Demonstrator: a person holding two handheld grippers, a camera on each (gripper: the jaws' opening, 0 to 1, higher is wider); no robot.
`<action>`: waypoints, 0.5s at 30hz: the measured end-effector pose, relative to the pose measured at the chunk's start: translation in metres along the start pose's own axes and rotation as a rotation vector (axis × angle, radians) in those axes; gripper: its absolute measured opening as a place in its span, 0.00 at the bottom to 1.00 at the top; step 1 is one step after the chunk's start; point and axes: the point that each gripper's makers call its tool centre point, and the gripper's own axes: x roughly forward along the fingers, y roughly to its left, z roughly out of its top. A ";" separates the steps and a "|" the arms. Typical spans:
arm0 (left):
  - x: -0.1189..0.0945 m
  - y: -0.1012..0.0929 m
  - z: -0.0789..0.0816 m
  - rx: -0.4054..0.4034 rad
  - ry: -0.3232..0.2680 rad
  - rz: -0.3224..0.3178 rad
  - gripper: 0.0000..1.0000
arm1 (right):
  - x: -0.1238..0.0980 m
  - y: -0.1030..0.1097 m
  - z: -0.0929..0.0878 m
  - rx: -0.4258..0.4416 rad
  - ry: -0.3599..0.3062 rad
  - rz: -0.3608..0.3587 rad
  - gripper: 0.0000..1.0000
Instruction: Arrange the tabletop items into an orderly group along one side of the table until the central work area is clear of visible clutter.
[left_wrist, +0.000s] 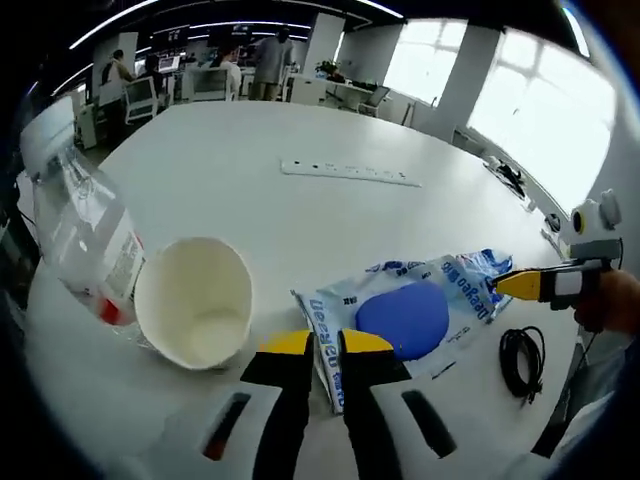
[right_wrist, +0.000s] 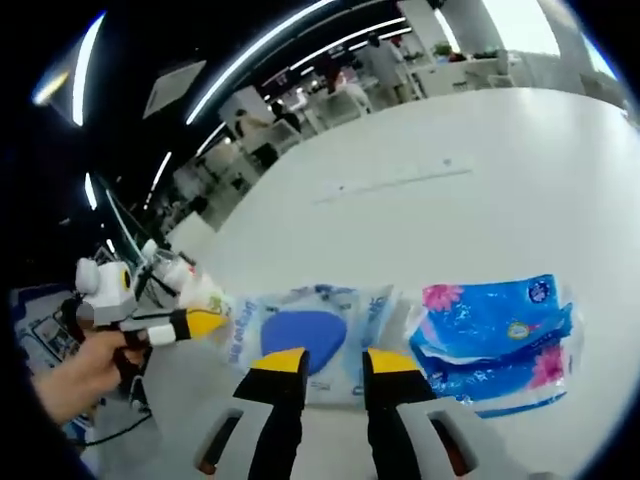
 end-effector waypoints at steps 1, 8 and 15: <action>-0.003 0.000 0.001 0.007 -0.006 0.001 0.17 | -0.004 0.003 0.001 0.001 -0.010 0.009 0.21; -0.024 -0.009 0.002 0.035 -0.038 -0.018 0.22 | -0.026 0.015 -0.002 0.001 -0.037 0.063 0.26; -0.047 -0.011 -0.002 0.064 -0.061 0.010 0.33 | -0.048 0.019 -0.007 -0.017 -0.056 0.101 0.35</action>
